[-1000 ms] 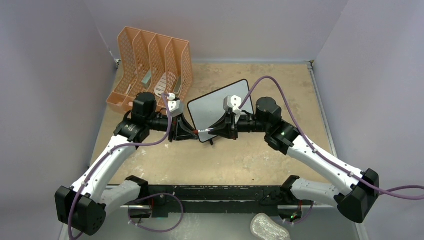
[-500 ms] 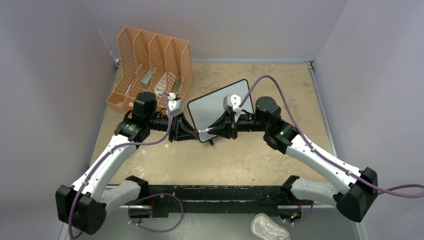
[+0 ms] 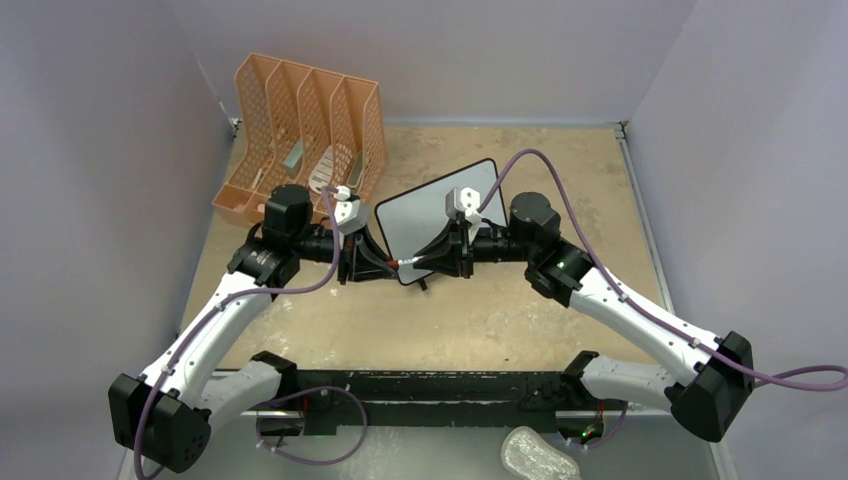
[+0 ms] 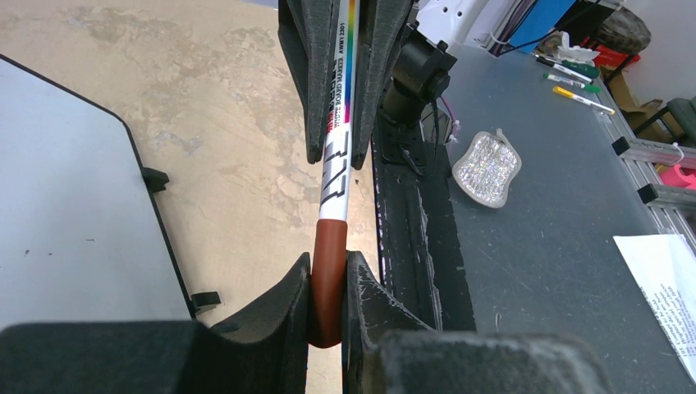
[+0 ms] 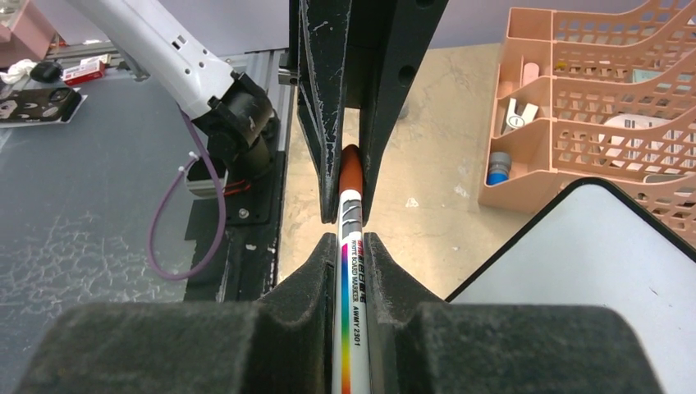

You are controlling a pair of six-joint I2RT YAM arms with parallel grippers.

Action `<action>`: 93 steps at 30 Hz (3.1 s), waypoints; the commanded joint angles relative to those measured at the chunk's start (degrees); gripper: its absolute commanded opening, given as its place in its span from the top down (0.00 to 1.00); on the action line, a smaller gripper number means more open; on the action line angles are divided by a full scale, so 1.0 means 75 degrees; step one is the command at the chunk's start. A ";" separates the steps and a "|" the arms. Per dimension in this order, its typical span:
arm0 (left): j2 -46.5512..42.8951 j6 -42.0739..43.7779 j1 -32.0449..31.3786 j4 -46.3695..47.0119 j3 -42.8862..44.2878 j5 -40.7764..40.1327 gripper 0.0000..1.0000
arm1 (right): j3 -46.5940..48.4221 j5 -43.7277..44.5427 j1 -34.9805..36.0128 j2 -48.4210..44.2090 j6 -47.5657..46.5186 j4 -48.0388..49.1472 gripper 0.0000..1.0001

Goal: Write a sentence on the whiteboard
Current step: Open the whiteboard marker at the center of the board, then place the pen cap at the center of the board.

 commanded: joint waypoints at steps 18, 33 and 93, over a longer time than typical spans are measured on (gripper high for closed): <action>-0.0547 0.0307 0.0079 0.0580 -0.0439 -0.0997 1.00 | 0.0021 -0.0018 -0.0245 -0.0827 -0.1283 -0.1723 1.00; -0.0480 0.0065 0.0127 0.1080 -0.1084 -0.1108 1.00 | -0.0322 0.0554 -0.0938 -0.1586 -0.0964 -0.1156 1.00; 0.4326 -0.2191 -0.5810 0.2458 -0.0532 -1.0483 0.62 | -0.2267 0.7357 -0.0961 -0.3968 0.0303 0.0473 1.00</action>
